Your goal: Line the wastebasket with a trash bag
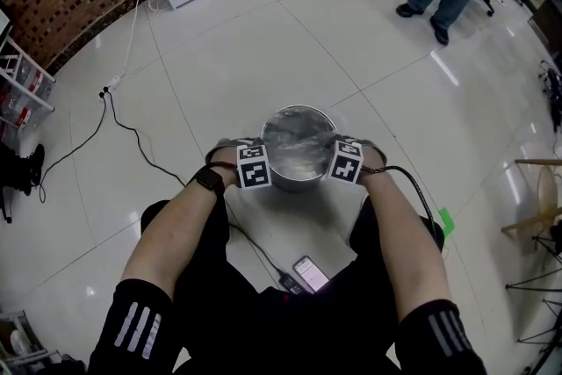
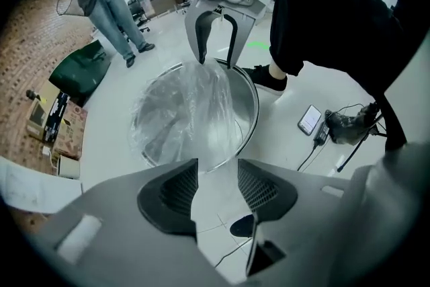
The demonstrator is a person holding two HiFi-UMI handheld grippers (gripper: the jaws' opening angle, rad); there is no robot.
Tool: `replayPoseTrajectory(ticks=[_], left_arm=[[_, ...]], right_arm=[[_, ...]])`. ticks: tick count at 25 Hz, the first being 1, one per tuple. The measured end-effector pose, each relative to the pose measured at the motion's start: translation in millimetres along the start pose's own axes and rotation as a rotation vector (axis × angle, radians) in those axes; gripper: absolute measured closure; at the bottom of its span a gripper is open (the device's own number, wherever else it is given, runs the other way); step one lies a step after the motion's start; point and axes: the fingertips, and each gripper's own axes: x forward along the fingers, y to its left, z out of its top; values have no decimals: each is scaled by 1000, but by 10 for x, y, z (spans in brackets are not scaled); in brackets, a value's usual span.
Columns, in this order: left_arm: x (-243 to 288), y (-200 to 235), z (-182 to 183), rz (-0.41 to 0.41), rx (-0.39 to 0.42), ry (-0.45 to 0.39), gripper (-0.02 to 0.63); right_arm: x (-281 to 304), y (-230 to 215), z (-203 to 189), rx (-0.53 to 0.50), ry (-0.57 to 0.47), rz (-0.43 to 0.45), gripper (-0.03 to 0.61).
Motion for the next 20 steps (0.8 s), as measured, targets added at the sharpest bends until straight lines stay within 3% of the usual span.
replayPoseTrajectory(ticks=[3,4,7,15,20], left_arm=[[61,17,17,19,19,9,487],[72,20,30,24,25,4,518],[37,8,67,22,27,-15,618],[-233,-341,364,-49,59,-129,620],[-162,-655,490,-106,101,-131,620]], right_arm=[[36,-48,-6,-3,14,-29,533],[14,-70,8,7,6,-35,566],[-133,-110,71,41,-26,-34,570],[-475,185,-165,90,-36,83,571],[-375,465,-480,174,14,163,570]])
